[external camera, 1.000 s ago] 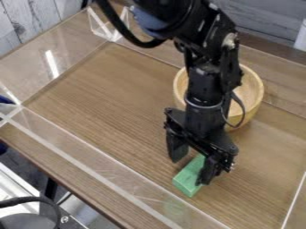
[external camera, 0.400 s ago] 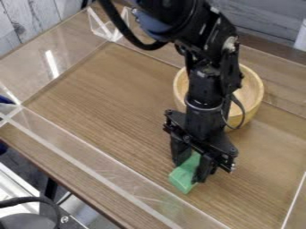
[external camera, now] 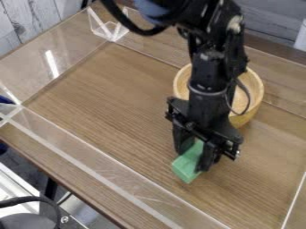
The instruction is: Put the green block in the brown bowl
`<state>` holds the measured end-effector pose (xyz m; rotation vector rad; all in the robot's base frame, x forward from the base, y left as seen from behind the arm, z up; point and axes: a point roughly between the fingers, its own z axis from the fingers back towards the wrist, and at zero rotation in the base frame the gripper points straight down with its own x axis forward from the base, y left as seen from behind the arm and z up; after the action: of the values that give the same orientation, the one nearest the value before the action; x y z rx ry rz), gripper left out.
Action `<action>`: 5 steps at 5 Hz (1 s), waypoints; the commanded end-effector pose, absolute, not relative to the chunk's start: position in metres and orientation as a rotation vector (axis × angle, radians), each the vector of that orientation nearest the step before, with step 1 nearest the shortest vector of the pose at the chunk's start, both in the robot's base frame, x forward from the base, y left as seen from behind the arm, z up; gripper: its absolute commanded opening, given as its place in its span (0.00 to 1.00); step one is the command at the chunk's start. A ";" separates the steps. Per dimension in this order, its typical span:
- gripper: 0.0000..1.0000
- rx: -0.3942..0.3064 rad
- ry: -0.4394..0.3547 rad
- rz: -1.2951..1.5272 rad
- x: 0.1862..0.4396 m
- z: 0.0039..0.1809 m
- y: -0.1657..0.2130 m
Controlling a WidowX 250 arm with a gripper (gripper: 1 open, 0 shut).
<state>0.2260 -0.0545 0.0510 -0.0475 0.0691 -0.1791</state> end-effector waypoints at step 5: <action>0.00 -0.040 -0.096 -0.136 0.297 0.105 -0.042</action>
<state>0.2854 -0.0428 0.0892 -0.0385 -0.0334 -0.1389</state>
